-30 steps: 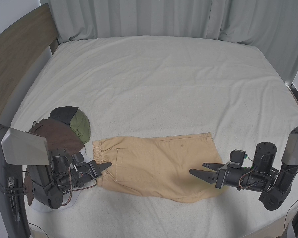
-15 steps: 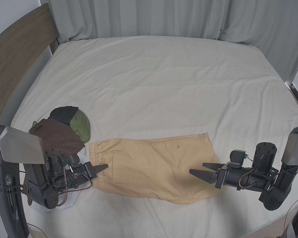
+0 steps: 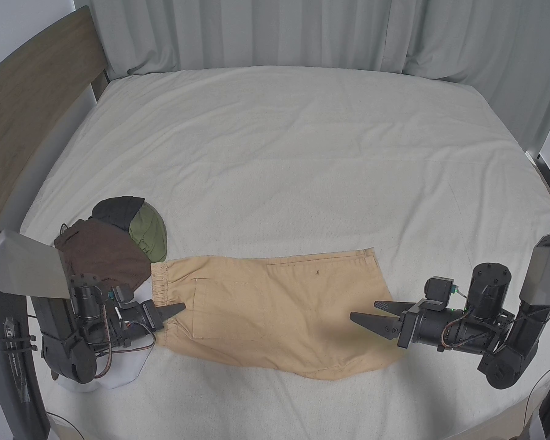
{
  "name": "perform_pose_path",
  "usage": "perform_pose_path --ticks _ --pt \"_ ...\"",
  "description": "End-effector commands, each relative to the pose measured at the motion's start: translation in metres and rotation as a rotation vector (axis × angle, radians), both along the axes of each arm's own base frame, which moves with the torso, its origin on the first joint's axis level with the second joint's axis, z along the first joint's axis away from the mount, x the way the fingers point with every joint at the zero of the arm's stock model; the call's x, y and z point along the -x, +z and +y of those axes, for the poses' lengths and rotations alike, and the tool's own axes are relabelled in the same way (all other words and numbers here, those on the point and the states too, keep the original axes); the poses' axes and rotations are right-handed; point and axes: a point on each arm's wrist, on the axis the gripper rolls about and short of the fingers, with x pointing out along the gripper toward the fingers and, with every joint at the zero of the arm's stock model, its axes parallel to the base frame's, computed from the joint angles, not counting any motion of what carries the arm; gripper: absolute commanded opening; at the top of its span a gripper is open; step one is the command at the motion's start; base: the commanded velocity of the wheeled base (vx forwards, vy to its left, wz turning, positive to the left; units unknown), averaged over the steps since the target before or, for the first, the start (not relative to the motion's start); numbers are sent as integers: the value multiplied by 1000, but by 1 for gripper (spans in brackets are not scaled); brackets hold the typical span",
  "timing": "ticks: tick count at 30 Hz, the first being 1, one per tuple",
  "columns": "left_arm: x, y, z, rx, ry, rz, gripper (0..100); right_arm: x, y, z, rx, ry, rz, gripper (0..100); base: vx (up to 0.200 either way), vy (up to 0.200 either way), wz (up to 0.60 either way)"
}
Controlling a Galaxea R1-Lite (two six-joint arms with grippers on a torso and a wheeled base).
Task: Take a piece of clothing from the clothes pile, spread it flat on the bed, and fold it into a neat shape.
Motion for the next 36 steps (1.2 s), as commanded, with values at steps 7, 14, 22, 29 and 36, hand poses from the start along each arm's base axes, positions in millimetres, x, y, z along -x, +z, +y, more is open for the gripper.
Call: perform_pose_path --ticks 7,14,22,29,36 --pt "5 -2 14 -30 -17 -18 0 0 0 -1 -1 -3 -1 100 0 0 0" --pt "6 3 11 -32 -25 -33 0 0 0 -1 0 0 1 100 0 0 0" --pt "8 19 -1 -25 -60 -79 0 0 0 -1 -1 -3 -1 100 0 0 0" --pt "13 27 -16 -23 -106 -102 0 0 2 -2 -3 -4 -9 100 0 0 0" --pt "15 45 -29 33 -131 -125 0 0 3 -2 -5 -6 -13 100 0 0 0"
